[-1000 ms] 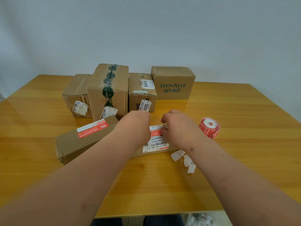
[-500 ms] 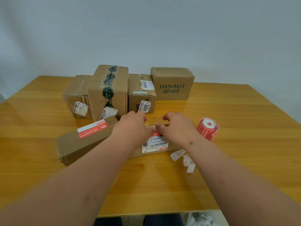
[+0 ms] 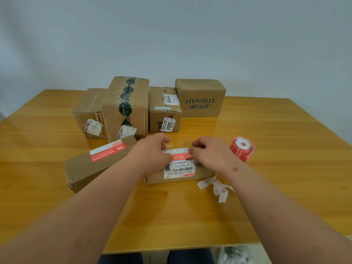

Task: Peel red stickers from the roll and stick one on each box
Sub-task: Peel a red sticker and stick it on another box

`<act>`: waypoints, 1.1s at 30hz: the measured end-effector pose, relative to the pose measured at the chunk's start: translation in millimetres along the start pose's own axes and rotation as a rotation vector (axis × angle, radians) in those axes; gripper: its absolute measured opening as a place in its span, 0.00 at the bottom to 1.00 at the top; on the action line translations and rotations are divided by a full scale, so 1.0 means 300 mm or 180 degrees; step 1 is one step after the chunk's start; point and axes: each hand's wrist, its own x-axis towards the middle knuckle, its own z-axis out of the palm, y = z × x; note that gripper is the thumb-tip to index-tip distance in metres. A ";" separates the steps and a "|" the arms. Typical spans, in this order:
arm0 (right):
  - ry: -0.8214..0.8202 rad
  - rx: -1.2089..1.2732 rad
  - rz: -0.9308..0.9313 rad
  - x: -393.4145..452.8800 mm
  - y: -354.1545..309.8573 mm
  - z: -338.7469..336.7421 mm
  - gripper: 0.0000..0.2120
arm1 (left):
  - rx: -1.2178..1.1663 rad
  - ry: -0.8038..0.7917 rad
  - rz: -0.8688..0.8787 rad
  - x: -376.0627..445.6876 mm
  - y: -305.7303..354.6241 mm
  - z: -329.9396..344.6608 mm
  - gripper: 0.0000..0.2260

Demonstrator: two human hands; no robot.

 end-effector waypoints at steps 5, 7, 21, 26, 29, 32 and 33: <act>-0.0052 -0.0015 0.0013 -0.009 -0.009 0.011 0.21 | -0.0012 0.0170 -0.0032 -0.015 0.004 0.014 0.22; -0.0049 0.0226 0.0068 -0.010 -0.003 0.003 0.18 | -0.0247 0.0146 -0.0095 -0.018 -0.002 0.007 0.22; 0.0151 0.0083 -0.0006 -0.008 0.002 0.019 0.08 | -0.0195 0.0334 -0.0009 -0.027 -0.016 0.010 0.15; -0.0001 0.0222 0.0017 -0.022 0.011 0.001 0.13 | -0.0147 0.0278 -0.0007 -0.032 -0.024 0.005 0.18; -0.0302 0.0048 -0.0140 -0.037 0.009 -0.001 0.19 | 0.0075 0.0221 0.0101 -0.043 -0.022 0.006 0.15; -0.0580 0.0169 -0.0122 -0.043 0.011 -0.016 0.23 | 0.0287 0.0042 0.0044 -0.042 -0.026 -0.008 0.15; -0.0716 0.0088 -0.0129 -0.046 0.012 -0.021 0.26 | 0.0465 0.0013 0.0075 -0.043 -0.027 -0.015 0.13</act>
